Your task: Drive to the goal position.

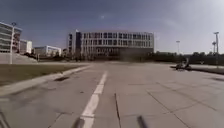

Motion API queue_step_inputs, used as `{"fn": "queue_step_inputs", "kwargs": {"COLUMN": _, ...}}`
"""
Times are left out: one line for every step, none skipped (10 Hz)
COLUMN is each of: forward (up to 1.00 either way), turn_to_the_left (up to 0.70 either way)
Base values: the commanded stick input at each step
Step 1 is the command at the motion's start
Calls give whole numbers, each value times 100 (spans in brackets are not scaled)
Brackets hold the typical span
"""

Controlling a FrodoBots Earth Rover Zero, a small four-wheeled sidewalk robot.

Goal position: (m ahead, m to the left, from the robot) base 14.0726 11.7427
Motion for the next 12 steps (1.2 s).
{"fn": "queue_step_inputs", "kwargs": {"forward": 70, "turn_to_the_left": 0}}
{"fn": "queue_step_inputs", "kwargs": {"forward": 70, "turn_to_the_left": 0}}
{"fn": "queue_step_inputs", "kwargs": {"forward": 70, "turn_to_the_left": 0}}
{"fn": "queue_step_inputs", "kwargs": {"forward": 70, "turn_to_the_left": 0}}
{"fn": "queue_step_inputs", "kwargs": {"forward": 70, "turn_to_the_left": 0}}
{"fn": "queue_step_inputs", "kwargs": {"forward": 70, "turn_to_the_left": 0}}
{"fn": "queue_step_inputs", "kwargs": {"forward": 70, "turn_to_the_left": 0}}
{"fn": "queue_step_inputs", "kwargs": {"forward": 70, "turn_to_the_left": 0}}
{"fn": "queue_step_inputs", "kwargs": {"forward": 70, "turn_to_the_left": 0}}
{"fn": "queue_step_inputs", "kwargs": {"forward": 70, "turn_to_the_left": 0}}
{"fn": "queue_step_inputs", "kwargs": {"forward": 70, "turn_to_the_left": 0}}
{"fn": "queue_step_inputs", "kwargs": {"forward": 70, "turn_to_the_left": 0}}
